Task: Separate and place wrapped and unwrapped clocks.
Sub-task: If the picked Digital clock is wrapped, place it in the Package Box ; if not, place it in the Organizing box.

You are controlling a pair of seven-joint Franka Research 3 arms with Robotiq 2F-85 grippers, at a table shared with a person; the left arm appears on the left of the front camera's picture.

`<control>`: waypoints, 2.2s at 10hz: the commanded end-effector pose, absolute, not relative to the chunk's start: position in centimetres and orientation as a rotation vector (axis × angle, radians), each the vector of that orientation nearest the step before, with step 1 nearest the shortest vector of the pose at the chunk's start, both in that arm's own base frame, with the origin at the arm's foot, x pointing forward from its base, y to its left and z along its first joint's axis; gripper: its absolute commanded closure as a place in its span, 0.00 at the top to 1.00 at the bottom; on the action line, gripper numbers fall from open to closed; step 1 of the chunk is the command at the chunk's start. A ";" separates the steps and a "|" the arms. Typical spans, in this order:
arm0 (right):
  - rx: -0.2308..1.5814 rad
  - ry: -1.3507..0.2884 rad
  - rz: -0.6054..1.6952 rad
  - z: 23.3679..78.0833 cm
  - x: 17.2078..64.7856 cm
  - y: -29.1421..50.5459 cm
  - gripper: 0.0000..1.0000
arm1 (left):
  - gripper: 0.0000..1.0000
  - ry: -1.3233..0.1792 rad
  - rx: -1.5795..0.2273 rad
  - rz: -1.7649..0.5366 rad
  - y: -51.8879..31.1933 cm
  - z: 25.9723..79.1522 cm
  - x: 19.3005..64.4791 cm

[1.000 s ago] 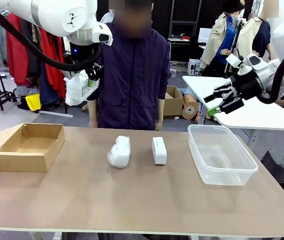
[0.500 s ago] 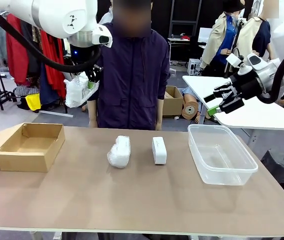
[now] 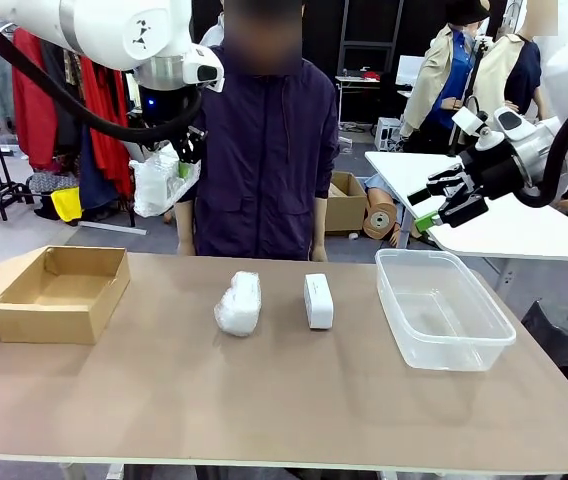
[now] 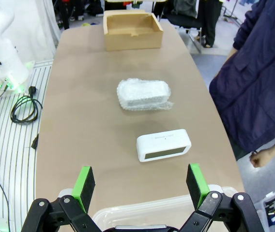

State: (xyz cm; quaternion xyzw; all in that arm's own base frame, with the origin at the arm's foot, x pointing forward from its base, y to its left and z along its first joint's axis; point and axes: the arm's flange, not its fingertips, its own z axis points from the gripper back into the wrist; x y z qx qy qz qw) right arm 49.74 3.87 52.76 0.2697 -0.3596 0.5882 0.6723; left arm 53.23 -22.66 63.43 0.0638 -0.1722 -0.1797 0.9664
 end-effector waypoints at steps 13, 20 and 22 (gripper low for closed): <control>0.611 -0.816 1.333 53.0 49.6 4.0 1.00 | 0.00 -0.403 0.250 -0.202 -2.8 55.0 53.9; 0.611 -0.816 1.333 53.0 49.6 4.0 1.00 | 0.00 -0.383 0.233 -0.196 -1.6 54.1 54.8; 0.611 -0.816 1.333 53.0 49.6 4.0 1.00 | 0.00 -0.376 0.232 -0.187 -1.9 53.6 55.1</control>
